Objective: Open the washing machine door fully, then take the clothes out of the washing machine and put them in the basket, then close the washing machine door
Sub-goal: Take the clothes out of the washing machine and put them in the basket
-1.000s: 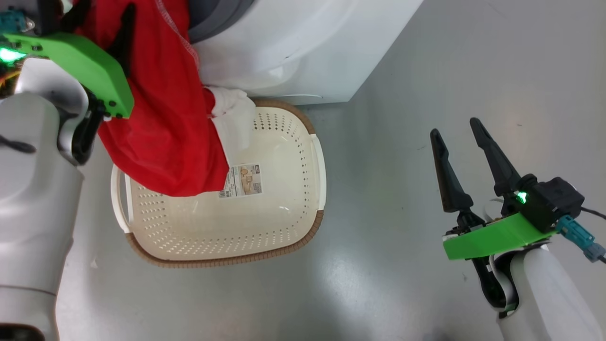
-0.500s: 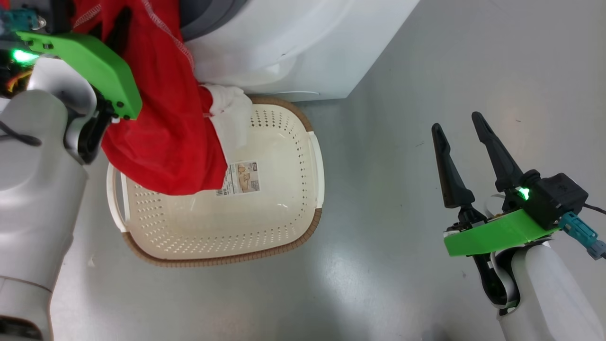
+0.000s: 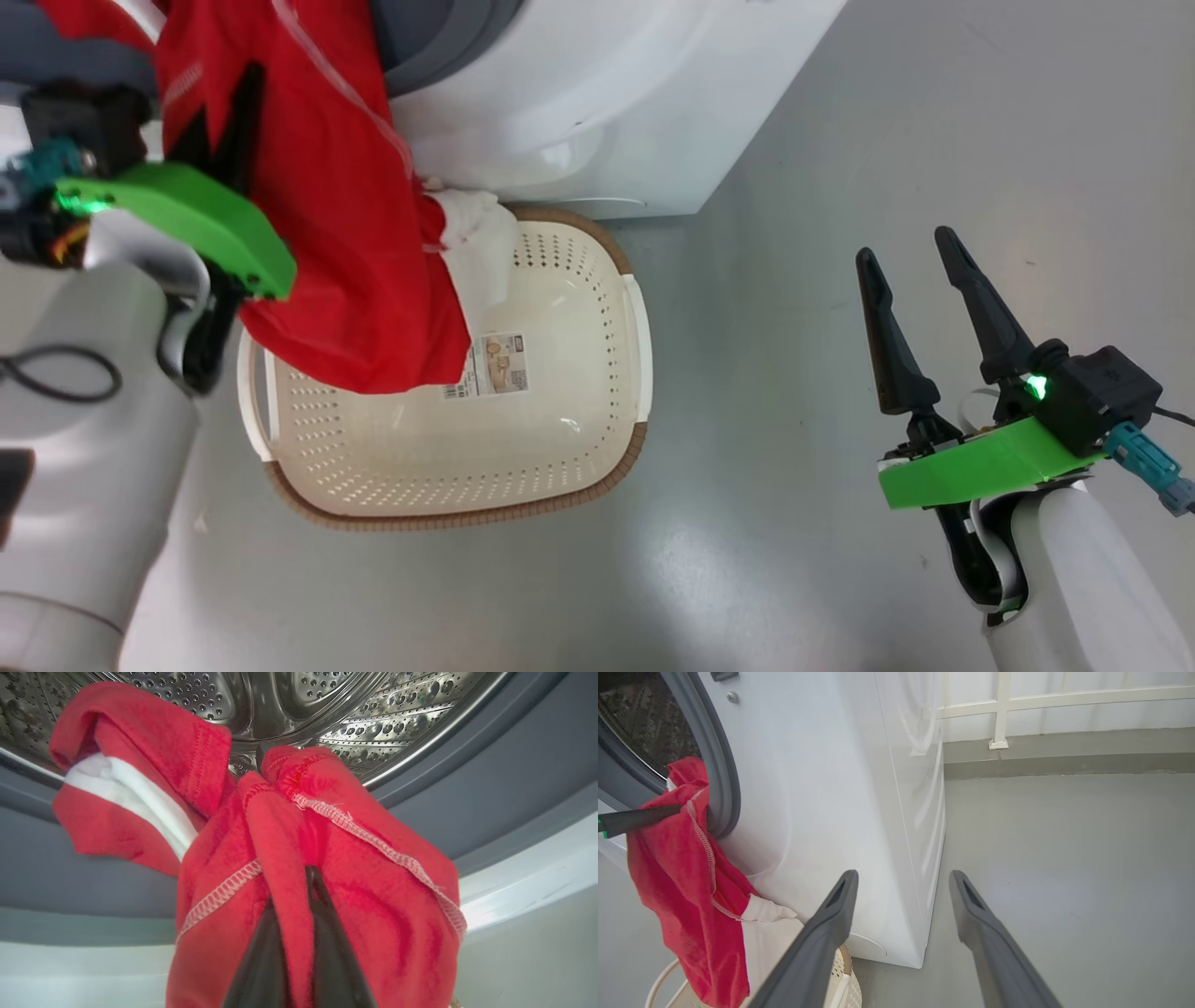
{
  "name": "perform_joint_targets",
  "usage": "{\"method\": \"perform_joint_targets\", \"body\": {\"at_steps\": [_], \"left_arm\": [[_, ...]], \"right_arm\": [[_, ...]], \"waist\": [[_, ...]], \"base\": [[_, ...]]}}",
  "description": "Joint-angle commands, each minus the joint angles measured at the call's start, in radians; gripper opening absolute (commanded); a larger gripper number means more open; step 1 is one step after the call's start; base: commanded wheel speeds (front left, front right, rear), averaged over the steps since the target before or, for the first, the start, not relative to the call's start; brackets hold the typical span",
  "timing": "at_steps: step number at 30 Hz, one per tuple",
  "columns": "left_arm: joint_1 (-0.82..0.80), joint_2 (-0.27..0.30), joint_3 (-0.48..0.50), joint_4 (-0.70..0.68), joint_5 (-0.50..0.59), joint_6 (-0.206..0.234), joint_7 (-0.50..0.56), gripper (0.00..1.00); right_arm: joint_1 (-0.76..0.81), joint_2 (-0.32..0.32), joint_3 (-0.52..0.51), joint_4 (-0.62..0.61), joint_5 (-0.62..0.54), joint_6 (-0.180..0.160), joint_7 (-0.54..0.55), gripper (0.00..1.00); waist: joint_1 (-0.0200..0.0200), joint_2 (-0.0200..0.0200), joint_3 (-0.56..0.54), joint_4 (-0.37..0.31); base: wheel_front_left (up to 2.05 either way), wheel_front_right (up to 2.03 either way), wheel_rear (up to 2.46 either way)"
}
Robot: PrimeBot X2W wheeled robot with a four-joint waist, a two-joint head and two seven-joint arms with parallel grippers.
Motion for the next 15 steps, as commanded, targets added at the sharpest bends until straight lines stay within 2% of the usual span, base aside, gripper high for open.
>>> {"method": "perform_joint_targets", "body": {"at_steps": [1,5,15], "left_arm": [[0.041,0.041,0.032,-0.037,-0.014,-0.006,-0.028,0.0],[0.11,0.035,0.058,-0.097,-0.007,0.001,-0.04,0.0],[0.365,0.017,0.152,-0.366,0.055,0.05,-0.042,0.0]], "right_arm": [[0.03,0.006,0.015,-0.024,-0.01,0.006,-0.006,1.0],[0.04,0.006,0.012,-0.023,-0.013,0.006,-0.006,1.0],[0.056,0.006,0.016,-0.024,-0.017,0.006,-0.006,1.0]], "waist": [[0.0,0.0,-0.011,0.011],[0.0,0.0,-0.023,0.02],[0.0,0.0,-0.036,0.031]], "base": [[0.0,0.0,0.0],[0.0,0.0,0.0],[0.0,0.0,0.0]]}}
